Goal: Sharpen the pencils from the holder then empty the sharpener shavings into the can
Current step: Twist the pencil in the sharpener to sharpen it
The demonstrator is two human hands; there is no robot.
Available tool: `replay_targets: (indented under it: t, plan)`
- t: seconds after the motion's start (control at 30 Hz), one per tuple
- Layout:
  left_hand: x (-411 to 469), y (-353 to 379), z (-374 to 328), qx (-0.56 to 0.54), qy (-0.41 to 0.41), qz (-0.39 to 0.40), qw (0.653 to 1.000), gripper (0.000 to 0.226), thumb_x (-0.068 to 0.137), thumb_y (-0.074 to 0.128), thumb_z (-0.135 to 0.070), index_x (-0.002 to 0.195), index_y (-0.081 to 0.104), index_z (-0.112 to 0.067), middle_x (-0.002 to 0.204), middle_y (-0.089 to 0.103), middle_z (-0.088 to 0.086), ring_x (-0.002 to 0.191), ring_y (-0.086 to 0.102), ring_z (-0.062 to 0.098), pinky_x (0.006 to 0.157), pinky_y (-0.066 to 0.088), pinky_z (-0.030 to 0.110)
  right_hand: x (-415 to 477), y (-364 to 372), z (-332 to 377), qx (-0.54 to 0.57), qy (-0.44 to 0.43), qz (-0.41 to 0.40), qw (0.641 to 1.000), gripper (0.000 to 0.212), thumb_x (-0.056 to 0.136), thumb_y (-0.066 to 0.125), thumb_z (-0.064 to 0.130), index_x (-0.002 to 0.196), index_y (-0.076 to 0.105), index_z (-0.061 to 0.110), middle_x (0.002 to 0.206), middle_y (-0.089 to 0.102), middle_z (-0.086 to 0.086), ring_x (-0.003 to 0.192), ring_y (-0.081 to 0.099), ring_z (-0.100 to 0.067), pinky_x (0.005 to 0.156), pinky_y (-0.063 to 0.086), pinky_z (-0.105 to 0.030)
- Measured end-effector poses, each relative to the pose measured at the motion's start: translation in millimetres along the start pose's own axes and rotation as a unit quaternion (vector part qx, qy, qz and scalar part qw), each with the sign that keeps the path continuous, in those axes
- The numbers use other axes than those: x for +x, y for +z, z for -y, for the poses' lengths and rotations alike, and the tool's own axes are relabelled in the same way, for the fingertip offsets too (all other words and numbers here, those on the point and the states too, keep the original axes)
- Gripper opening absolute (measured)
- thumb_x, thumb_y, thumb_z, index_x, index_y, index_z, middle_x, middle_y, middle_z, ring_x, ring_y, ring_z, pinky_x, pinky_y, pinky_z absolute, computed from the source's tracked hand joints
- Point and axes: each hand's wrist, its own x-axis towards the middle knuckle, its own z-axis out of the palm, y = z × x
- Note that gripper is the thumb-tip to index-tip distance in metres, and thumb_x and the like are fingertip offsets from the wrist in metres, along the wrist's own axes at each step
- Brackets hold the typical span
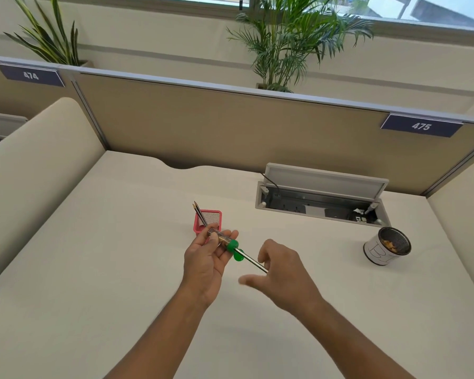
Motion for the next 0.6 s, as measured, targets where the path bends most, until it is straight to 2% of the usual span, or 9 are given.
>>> replay_targets:
  t: [0.07,0.13,0.2,0.27,0.37,0.43,0.5,0.53,0.6]
  plan:
    - [-1,2,0,-0.006,0.000,-0.003,1.000,0.031,0.113,0.042,-0.003,0.140,0.058,-0.001,0.134,0.069,0.032,0.113,0.078,0.040,0.105,0.059,0.051,-3,7,-4,-0.126,-0.096,-0.054,0.986,0.037,0.086,0.080,0.038,0.084,0.045,0.025,0.079,0.051,0.008,0.066,0.049,-0.018,0.056,0.043,-0.030]
    - [-4,2,0,-0.013,0.000,-0.008,1.000,0.031,0.113,0.043,-0.003,0.139,0.060,-0.001,0.129,0.073,0.028,0.112,0.078,0.040,0.100,0.063,0.048,-4,9,-9,-0.240,-0.177,-0.116,0.947,0.032,0.089,0.078,0.031,0.080,0.048,0.023,0.072,0.050,0.007,0.055,0.040,-0.017,0.043,0.035,-0.030]
    - [-7,2,0,-0.020,-0.002,-0.008,1.000,0.031,0.113,0.044,-0.004,0.140,0.059,-0.001,0.126,0.075,0.026,0.113,0.078,0.039,0.091,0.067,0.043,-5,9,-8,-0.298,-0.214,-0.145,0.919,0.032,0.086,0.081,0.027,0.074,0.053,0.020,0.065,0.049,0.004,0.052,0.032,-0.017,0.041,0.024,-0.029]
    - [-9,3,0,-0.025,-0.004,-0.006,1.000,0.032,0.113,0.044,-0.004,0.141,0.058,0.000,0.129,0.074,0.027,0.114,0.077,0.039,0.088,0.067,0.041,-4,9,-9,-0.311,-0.205,-0.155,0.915,0.033,0.089,0.079,0.029,0.071,0.052,0.020,0.061,0.048,0.004,0.049,0.030,-0.018,0.041,0.024,-0.029]
    - [-8,7,-2,-0.009,-0.003,0.003,1.000,0.032,0.113,0.044,-0.004,0.141,0.058,-0.003,0.131,0.071,0.029,0.115,0.077,0.040,0.094,0.065,0.044,-2,11,-6,-0.263,-0.080,-0.091,0.957,0.038,0.105,0.048,0.045,0.076,0.052,0.022,0.064,0.054,0.006,0.052,0.045,-0.019,0.046,0.035,-0.033]
    - [-7,8,0,0.000,-0.008,0.006,1.000,0.032,0.113,0.044,-0.004,0.142,0.057,-0.004,0.132,0.070,0.030,0.115,0.076,0.041,0.098,0.064,0.046,3,6,-5,-0.138,0.007,-0.001,0.990,0.046,0.108,0.037,0.049,0.082,0.062,0.019,0.069,0.063,0.005,0.065,0.059,-0.020,0.059,0.049,-0.039]
    - [-7,8,1,0.001,-0.013,0.002,1.000,0.033,0.113,0.043,-0.004,0.144,0.056,-0.004,0.133,0.069,0.031,0.116,0.076,0.041,0.100,0.063,0.047,9,-1,-4,-0.023,0.052,0.039,0.998,0.043,0.105,0.049,0.048,0.081,0.066,0.017,0.068,0.068,0.002,0.067,0.065,-0.018,0.066,0.056,-0.043]
    - [-8,7,2,-0.002,-0.016,0.001,1.000,0.034,0.113,0.043,-0.004,0.145,0.056,-0.005,0.133,0.070,0.030,0.116,0.076,0.040,0.099,0.063,0.047,11,-3,-3,0.007,0.059,0.033,0.998,0.038,0.100,0.057,0.049,0.082,0.065,0.018,0.068,0.069,0.001,0.064,0.065,-0.015,0.063,0.056,-0.042]
    - [-8,8,4,-0.009,-0.019,0.000,1.000,0.035,0.113,0.044,-0.004,0.145,0.056,-0.006,0.131,0.072,0.027,0.115,0.077,0.039,0.098,0.064,0.045,10,-5,-4,0.010,0.050,0.010,0.999,0.040,0.085,0.076,0.056,0.082,0.058,0.021,0.072,0.066,0.002,0.062,0.058,-0.013,0.052,0.044,-0.032]
